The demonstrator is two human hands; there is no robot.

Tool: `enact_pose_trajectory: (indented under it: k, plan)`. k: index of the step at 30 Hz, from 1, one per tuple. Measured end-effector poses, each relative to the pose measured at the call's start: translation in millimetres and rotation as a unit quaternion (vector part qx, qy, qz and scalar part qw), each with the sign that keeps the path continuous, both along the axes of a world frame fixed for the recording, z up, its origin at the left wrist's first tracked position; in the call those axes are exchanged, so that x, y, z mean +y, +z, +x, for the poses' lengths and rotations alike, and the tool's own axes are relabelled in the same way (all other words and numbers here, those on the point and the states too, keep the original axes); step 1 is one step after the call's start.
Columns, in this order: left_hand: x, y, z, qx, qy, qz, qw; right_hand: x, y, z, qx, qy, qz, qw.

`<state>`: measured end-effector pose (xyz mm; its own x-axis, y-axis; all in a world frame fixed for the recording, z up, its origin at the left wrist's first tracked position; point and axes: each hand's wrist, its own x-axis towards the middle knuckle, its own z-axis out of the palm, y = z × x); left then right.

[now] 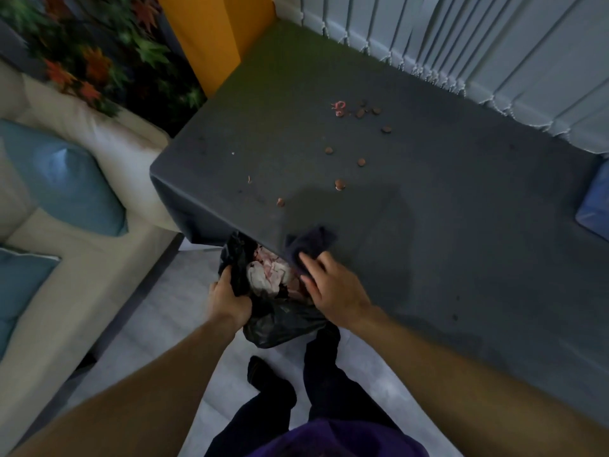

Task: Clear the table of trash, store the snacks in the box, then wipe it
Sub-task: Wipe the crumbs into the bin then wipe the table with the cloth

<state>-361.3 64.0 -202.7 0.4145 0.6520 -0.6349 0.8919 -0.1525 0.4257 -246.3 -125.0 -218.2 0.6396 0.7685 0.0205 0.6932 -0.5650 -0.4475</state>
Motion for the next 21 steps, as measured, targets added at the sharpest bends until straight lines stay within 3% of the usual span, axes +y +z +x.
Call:
enact_pose_trajectory:
  k: [3, 7, 11, 16, 21]
  plan:
    - [0.9, -3.1, -0.2, -0.003, 0.01, -0.003, 1.0, -4.4, 7.6, 21.9, 0.02, -0.03, 0.065, 0.997]
    - [2.7, -6.1, -1.7, 0.001, 0.025, -0.001, 1.0, -11.5, 20.1, 82.1, 0.04, -0.229, 0.147, 0.961]
    - [4.4, -7.4, -1.5, 0.003, 0.051, -0.01, 0.999, -11.3, 19.2, 139.2, 0.001, -0.371, 0.129, 0.919]
    - [16.9, -7.1, 1.4, 0.002, 0.055, -0.028, 0.998, -4.4, 3.0, 143.9, 0.005, -0.315, 0.004, 0.949]
    - [32.0, -7.5, 4.8, 0.003, 0.036, -0.032, 0.999, 19.3, 7.2, 142.1, 0.059, -0.349, 0.012, 0.935]
